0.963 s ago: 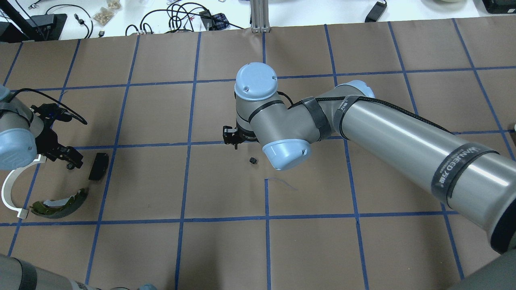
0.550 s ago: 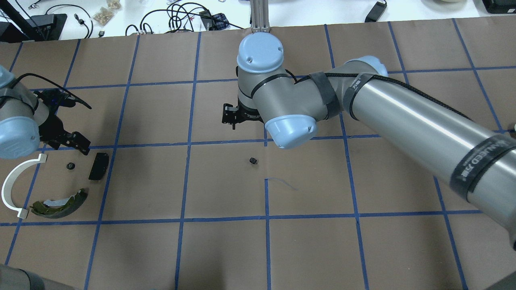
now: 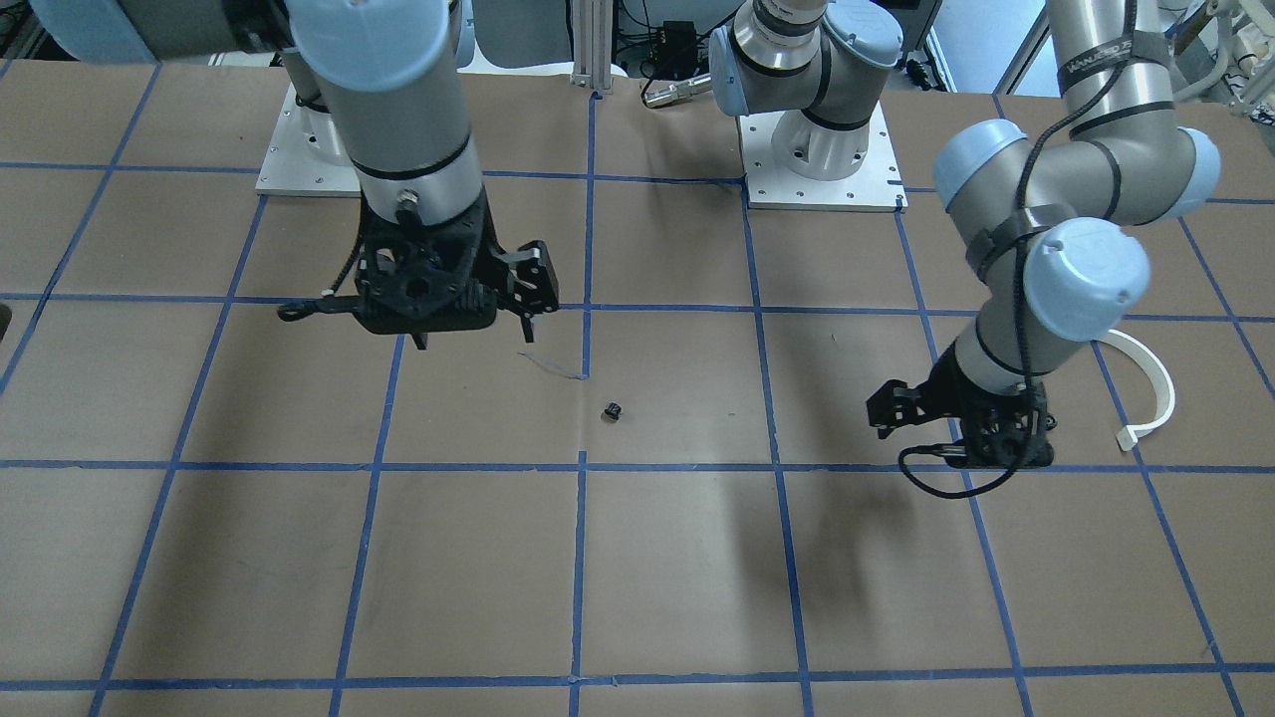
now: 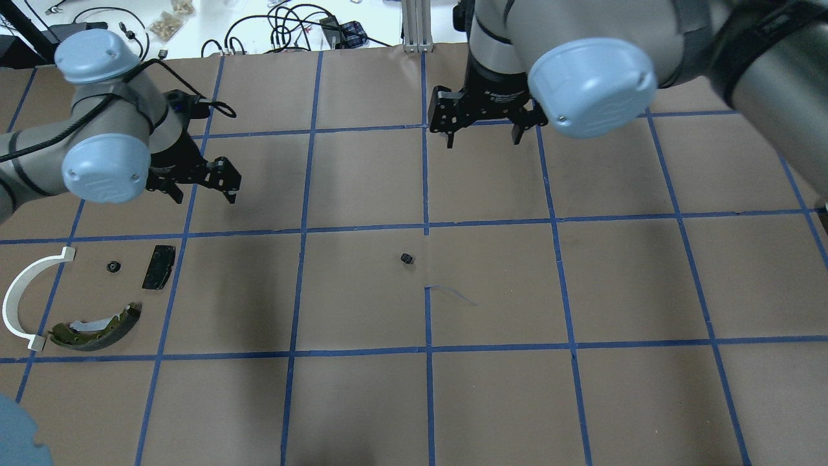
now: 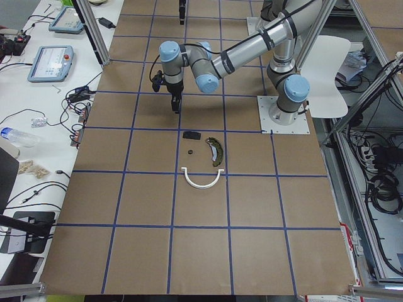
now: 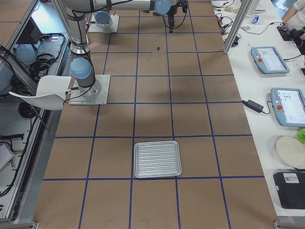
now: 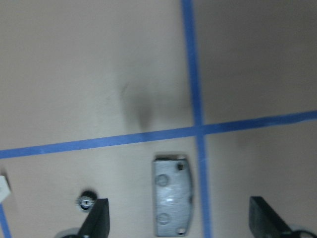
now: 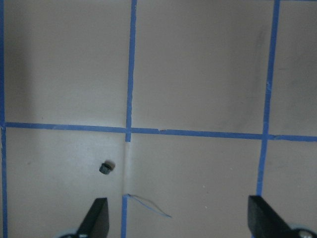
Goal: Place bearing gear from tray to pile
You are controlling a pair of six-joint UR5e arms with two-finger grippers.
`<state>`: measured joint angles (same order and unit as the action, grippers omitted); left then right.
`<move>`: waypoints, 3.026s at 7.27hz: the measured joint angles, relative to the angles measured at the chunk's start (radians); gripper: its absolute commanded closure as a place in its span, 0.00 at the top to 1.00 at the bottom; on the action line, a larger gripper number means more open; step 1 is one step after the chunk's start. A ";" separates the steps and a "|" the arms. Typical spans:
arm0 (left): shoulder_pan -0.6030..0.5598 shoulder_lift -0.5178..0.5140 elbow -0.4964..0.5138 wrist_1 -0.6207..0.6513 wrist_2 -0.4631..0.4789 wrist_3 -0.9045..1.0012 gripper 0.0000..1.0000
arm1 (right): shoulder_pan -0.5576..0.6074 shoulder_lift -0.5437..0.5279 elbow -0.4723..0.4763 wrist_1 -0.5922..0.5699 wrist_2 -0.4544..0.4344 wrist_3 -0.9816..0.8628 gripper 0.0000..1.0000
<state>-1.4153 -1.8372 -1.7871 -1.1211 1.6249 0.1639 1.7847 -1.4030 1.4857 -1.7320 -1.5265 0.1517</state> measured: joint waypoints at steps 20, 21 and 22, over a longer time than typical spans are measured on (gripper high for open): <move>-0.498 -0.213 -0.015 0.196 -0.122 -1.131 0.00 | -0.171 -0.131 0.004 0.032 0.008 -0.048 1.00; -0.498 -0.212 -0.015 0.195 -0.121 -1.127 0.00 | -0.171 -0.131 0.004 0.032 0.005 -0.039 1.00; -0.496 -0.208 -0.011 0.193 -0.118 -1.118 0.00 | -0.171 -0.131 0.004 0.032 0.003 -0.024 1.00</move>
<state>-1.9115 -2.0454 -1.7979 -0.9278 1.5064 -0.9538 1.6136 -1.5339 1.4895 -1.6997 -1.5237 0.1275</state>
